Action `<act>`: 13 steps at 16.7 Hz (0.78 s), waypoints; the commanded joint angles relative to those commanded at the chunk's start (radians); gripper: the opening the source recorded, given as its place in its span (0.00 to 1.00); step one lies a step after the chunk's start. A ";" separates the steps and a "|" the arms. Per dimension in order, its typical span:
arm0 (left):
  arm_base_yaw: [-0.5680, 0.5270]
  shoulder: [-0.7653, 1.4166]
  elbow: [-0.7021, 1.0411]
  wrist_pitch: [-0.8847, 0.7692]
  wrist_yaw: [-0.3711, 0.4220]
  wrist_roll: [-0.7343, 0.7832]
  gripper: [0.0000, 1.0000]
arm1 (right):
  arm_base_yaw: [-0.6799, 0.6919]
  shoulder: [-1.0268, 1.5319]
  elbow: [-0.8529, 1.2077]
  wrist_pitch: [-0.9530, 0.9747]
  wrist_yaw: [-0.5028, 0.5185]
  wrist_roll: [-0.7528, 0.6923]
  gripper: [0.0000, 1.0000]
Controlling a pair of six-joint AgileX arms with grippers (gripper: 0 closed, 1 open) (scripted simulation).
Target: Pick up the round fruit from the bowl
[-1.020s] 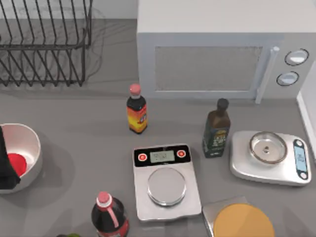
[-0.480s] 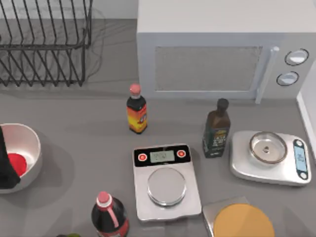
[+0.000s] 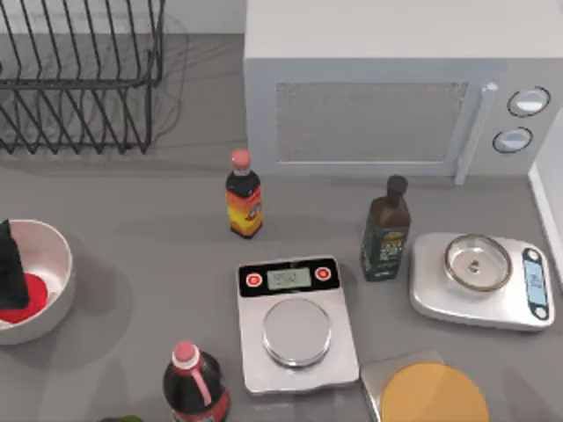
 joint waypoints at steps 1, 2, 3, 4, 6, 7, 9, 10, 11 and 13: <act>0.000 0.095 0.065 -0.059 0.000 0.001 1.00 | 0.000 0.000 0.000 0.000 0.000 0.000 1.00; -0.001 0.194 0.132 -0.119 0.000 0.002 1.00 | 0.000 0.000 0.000 0.000 0.000 0.000 1.00; -0.001 0.296 0.200 -0.181 0.000 0.002 1.00 | 0.000 0.000 0.000 0.000 0.000 0.000 1.00; -0.002 0.399 0.268 -0.242 0.000 0.003 1.00 | 0.000 0.000 0.000 0.000 0.000 0.000 1.00; -0.003 0.602 0.401 -0.362 0.000 0.005 1.00 | 0.000 0.000 0.000 0.000 0.000 0.000 1.00; -0.003 0.699 0.464 -0.419 0.000 0.005 1.00 | 0.000 0.000 0.000 0.000 0.000 0.000 1.00; -0.004 0.878 0.581 -0.525 0.000 0.007 1.00 | 0.000 0.000 0.000 0.000 0.000 0.000 1.00; -0.004 0.957 0.633 -0.572 0.000 0.007 1.00 | 0.000 0.000 0.000 0.000 0.000 0.000 1.00; -0.004 1.026 0.680 -0.614 0.000 0.008 1.00 | 0.000 0.000 0.000 0.000 0.000 0.000 1.00; -0.005 1.132 0.756 -0.683 0.000 0.009 1.00 | 0.000 0.000 0.000 0.000 0.000 0.000 1.00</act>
